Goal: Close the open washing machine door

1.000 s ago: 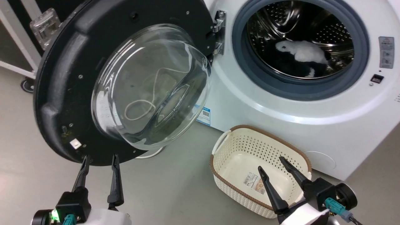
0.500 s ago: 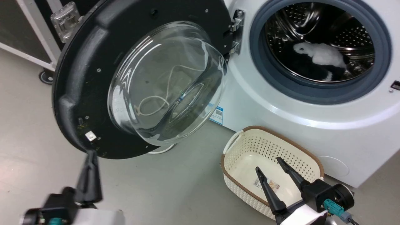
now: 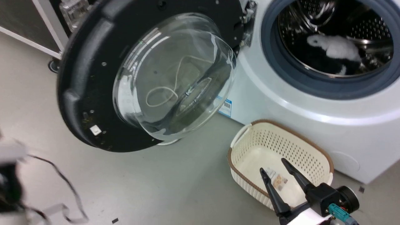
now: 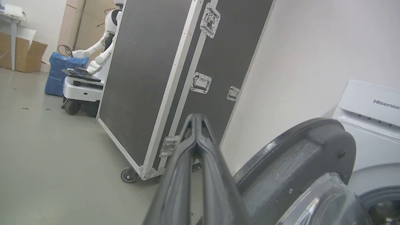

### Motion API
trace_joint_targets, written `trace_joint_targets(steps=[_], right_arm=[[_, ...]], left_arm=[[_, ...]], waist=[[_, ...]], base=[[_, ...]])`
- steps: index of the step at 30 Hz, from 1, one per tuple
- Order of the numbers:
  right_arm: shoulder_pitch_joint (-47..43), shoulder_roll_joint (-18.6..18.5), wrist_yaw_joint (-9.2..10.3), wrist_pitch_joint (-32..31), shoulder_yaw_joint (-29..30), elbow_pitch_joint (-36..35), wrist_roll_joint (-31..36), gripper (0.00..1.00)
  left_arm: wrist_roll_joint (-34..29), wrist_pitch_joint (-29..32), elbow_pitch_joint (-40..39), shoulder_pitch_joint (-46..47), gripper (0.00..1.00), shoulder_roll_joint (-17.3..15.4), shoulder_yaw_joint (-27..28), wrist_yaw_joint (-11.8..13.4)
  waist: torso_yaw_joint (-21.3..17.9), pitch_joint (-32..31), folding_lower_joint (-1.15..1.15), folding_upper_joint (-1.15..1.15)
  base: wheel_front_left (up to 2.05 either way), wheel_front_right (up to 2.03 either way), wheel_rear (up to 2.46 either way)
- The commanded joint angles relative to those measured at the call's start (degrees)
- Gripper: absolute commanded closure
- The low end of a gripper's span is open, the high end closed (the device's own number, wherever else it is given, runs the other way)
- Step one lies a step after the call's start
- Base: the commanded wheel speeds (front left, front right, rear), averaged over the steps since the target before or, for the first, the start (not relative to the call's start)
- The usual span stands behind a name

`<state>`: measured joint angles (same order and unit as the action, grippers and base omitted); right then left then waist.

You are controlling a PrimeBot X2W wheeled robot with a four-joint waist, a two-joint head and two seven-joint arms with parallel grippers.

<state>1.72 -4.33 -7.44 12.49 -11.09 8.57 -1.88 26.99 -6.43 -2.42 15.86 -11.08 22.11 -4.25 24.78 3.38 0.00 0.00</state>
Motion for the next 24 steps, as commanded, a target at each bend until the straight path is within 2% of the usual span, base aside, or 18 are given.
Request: trace_joint_targets(steps=[1, 5, 10, 14, 18, 24], right_arm=[[0.30, -0.61, -0.04, 0.59, -0.16, -0.10, 0.41, 0.00], [1.60, -1.40, -0.04, 0.90, -0.53, 0.00, 0.45, 0.00], [2.87, -1.95, -0.04, 1.37, -1.84, 0.19, 0.35, 0.00], [3.76, -2.49, -0.04, 1.66, -2.89, 0.43, 0.36, 0.00], [4.53, -2.92, -0.05, 1.91, -3.01, 0.47, 0.22, 0.00], [4.16, -2.88, -0.05, 2.01, -2.54, 0.97, -0.02, 0.00]], left_arm=[[2.03, 1.80, 2.68, 3.55, 1.00, -2.18, 1.35, -0.29], [11.17, 11.22, 14.52, 13.59, 1.00, -6.43, 4.14, 0.59], [21.13, 23.37, 27.46, 22.86, 1.00, -8.61, 6.37, 3.40], [26.17, 30.47, 35.40, 26.65, 1.00, -10.18, 7.61, 4.49], [28.85, 37.27, 40.39, 26.90, 1.00, -12.07, 6.95, 2.34], [35.43, 47.42, 41.31, 25.10, 1.00, -11.34, 7.60, -1.12]], waist=[[-0.69, 1.18, 0.00, 0.00], [-1.61, 2.93, 0.00, 0.00], [-2.79, 4.84, 0.00, 0.00], [-3.97, 6.41, 0.00, 0.00], [-5.32, 7.63, 0.00, 0.00], [-6.58, 6.96, 0.00, 0.00]], base=[[0.00, 0.00, 0.00], [0.00, 0.00, 0.00], [0.00, 0.00, 0.00], [0.00, 0.00, 0.00], [0.00, 0.00, 0.00], [0.00, 0.00, 0.00]])
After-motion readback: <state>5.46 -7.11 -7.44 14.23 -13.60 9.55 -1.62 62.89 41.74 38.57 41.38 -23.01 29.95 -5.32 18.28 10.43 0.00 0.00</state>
